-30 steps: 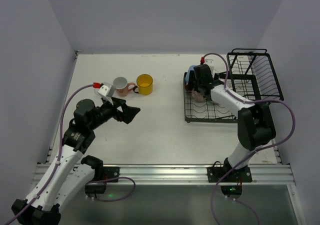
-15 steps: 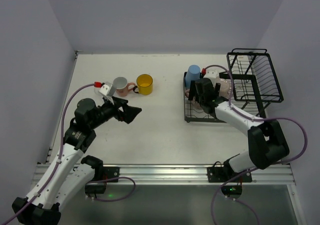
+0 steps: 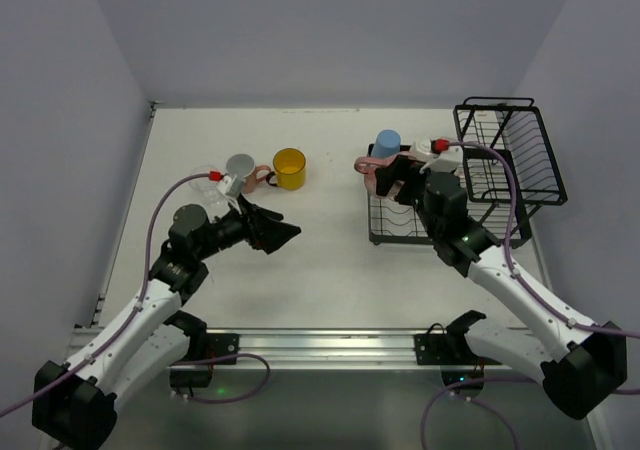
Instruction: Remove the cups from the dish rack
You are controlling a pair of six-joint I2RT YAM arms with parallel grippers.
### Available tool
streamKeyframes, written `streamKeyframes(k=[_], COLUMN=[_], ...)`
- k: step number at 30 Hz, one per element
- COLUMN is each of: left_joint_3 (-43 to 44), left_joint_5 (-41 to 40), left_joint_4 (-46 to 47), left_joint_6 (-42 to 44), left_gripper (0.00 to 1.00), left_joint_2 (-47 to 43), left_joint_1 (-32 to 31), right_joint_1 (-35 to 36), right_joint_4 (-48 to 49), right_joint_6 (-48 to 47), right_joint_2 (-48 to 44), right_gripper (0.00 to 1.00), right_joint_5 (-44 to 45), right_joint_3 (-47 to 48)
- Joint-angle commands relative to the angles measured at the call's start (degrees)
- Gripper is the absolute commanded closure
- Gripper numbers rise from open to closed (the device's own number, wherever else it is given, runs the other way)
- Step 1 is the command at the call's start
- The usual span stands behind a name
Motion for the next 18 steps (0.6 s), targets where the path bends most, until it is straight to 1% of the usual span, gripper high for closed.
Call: streamKeyframes(k=[1,2,3,5,6,10,12,16,18], left_joint_3=[-2.3,-2.6,-2.7,-3.3,-3.5,-4.1,-4.1,-4.1,-4.2], left_joint_5=[2.6,2.2,1.5,-0.8,-1.5,-5.3,-6.0,-8.1,-8.5], left_joint_4=[14.4,15.9,18.5,21.1,23.2,26.5,28.0,28.5,29.1], left_joint_6=[-5.5,-5.6,-5.5,-5.7,-5.6,-5.2,-4.7,-3.8,-3.5], left_gripper=[0.10,0.10,0.10,0.10,0.10,0.10,0.11,0.12,0.14], left_joint_2=[3.4,4.3,6.0,7.4,8.5,10.4,11.7,13.4,13.8], left_joint_1=[-4.0,-5.2,-7.4,-9.8,-10.2,-11.2,-11.9,-12.7,-12.9], right_joint_1=[1.6,2.4,2.7,3.7,4.2,5.7,5.8,6.2,6.4], right_joint_4=[10.2,13.1,14.6,20.3,21.9,30.9,33.7,39.3,40.5], right_joint_6=[10.1,11.9,15.6,20.6,22.0,28.3,32.0,35.3,36.5], right_joint_2=[-4.9,-5.6,-6.3,-6.2,-6.2,-5.0,-3.1,0.0,1.0], right_gripper=[0.61,0.61,0.61,0.61,0.61,0.62,0.62,0.62,0.62], right_joint_5=[-9.5,-12.1,-17.5,-25.0,-26.8,-33.6,-37.5,-40.6,-41.3], right_joint_3=[-2.3,-3.1,-4.6,-6.6,-7.0,-9.1,-10.1,-11.0,-11.1])
